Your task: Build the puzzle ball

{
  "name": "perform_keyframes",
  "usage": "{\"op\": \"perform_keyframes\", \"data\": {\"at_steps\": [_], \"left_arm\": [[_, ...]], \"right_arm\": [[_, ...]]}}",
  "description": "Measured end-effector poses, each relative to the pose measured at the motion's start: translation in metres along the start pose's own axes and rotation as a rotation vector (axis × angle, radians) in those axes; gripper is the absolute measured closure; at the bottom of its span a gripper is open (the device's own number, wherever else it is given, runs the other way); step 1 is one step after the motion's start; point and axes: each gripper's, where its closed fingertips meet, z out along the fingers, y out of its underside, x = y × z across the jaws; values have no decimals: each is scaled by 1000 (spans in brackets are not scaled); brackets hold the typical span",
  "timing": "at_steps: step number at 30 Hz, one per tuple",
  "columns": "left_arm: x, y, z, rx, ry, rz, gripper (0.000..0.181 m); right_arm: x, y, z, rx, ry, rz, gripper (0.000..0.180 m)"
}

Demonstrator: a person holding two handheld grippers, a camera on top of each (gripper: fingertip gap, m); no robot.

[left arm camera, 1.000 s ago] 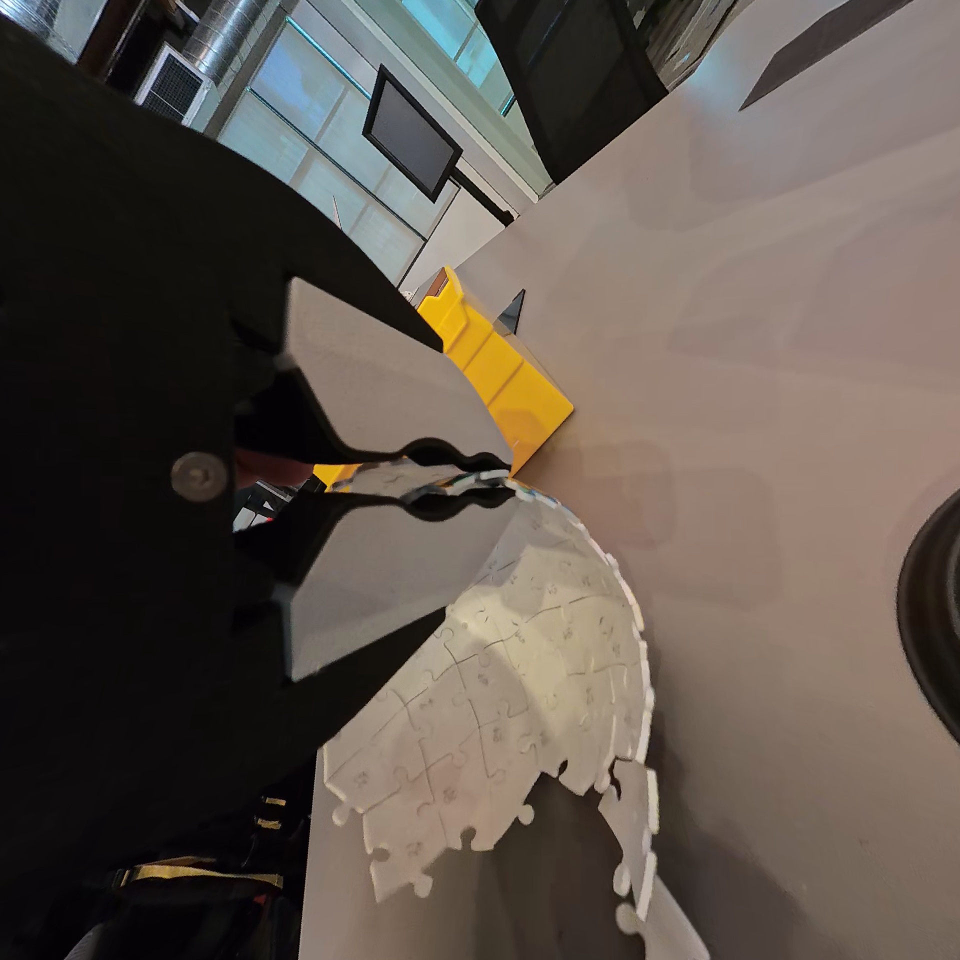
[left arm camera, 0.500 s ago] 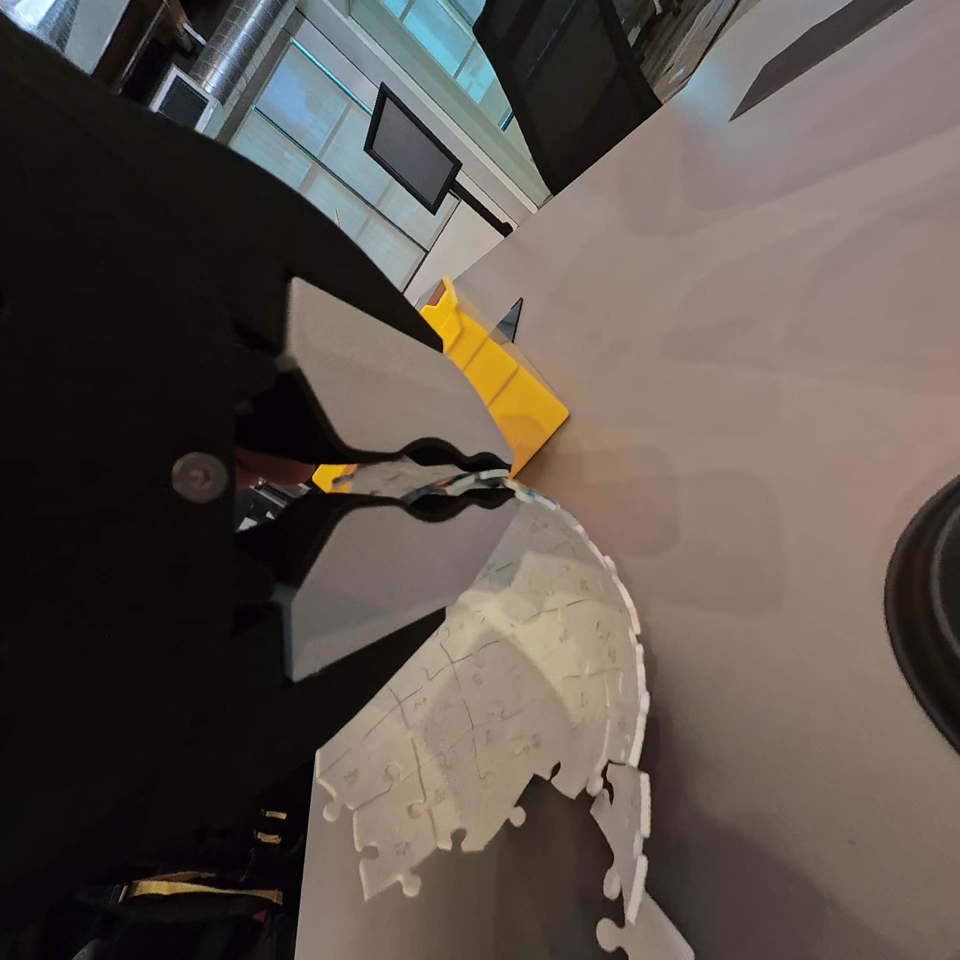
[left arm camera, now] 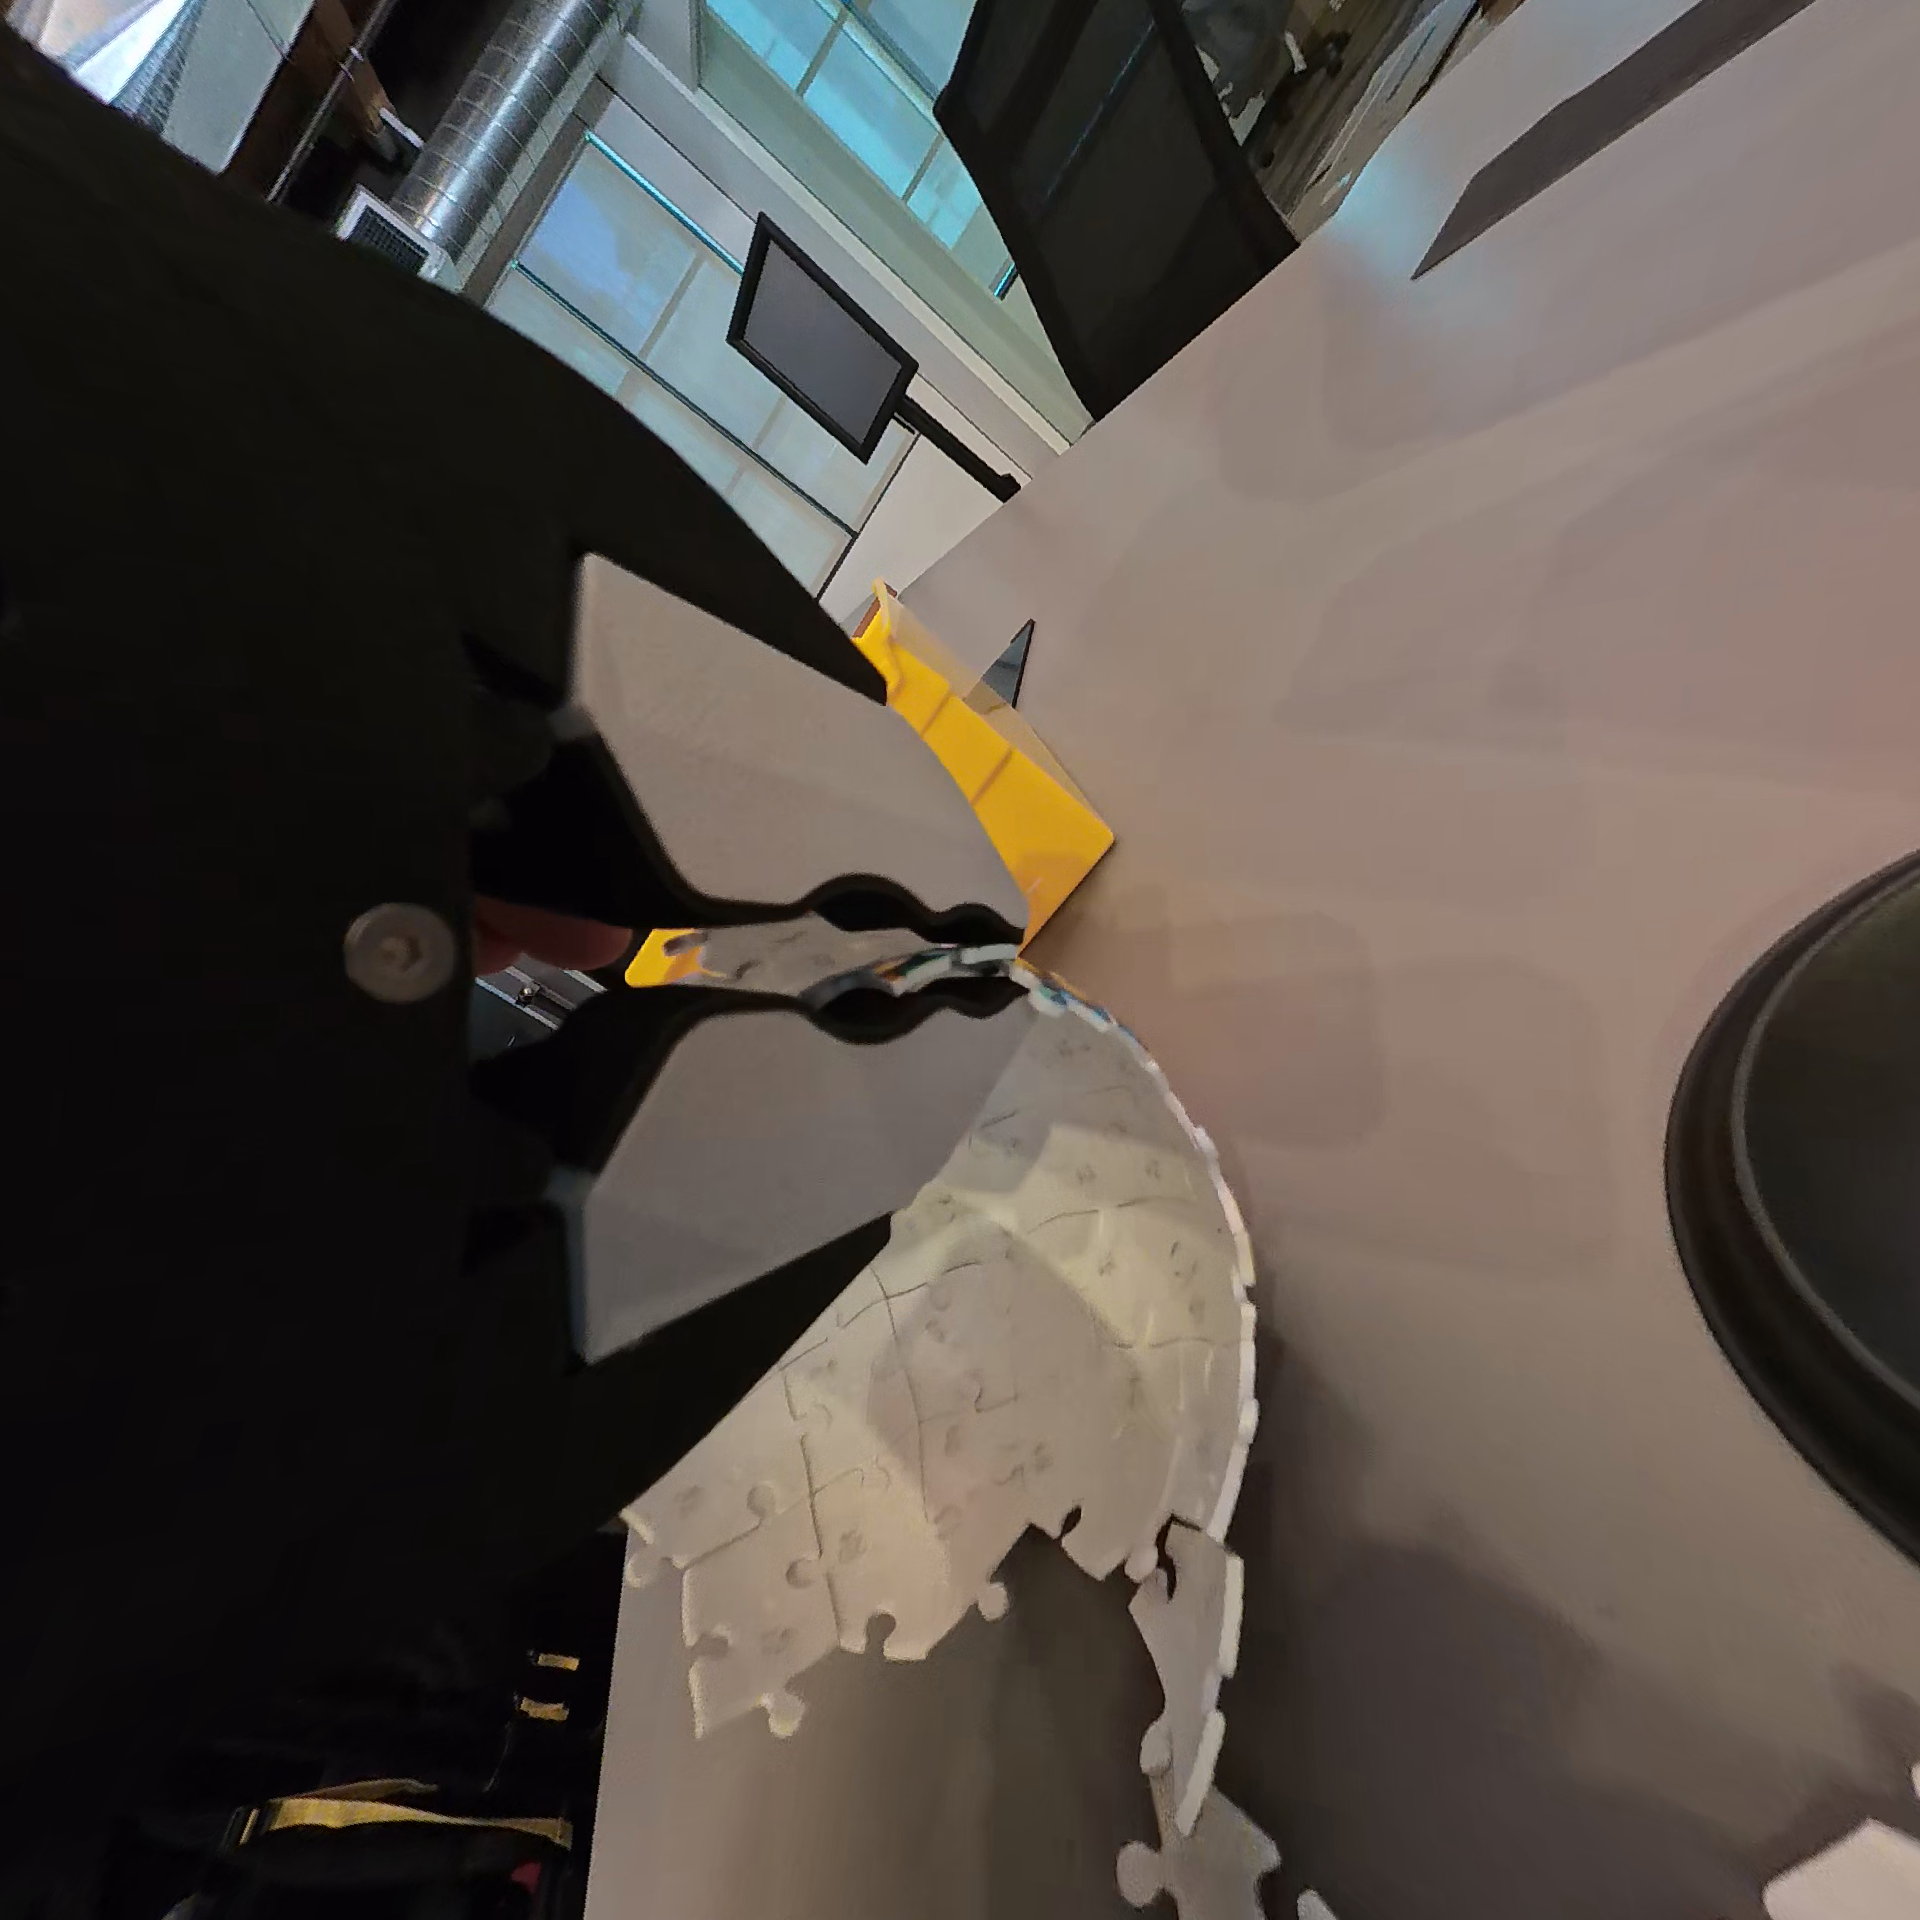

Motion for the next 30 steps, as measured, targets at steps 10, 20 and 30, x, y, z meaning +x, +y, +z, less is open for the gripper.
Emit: {"op": "perform_keyframes", "data": {"at_steps": [10,20,30], "left_arm": [[-1,-1,1,-6,3,-1,175],[-1,0,1,-7,6,1,175],[-3,4,4,-13,13,-12,176]], "right_arm": [[-4,-4,-2,-1,38,-60,175],[10,0,1,-13,-31,-59,144],[4,1,0,16,-51,-36,148]]}}
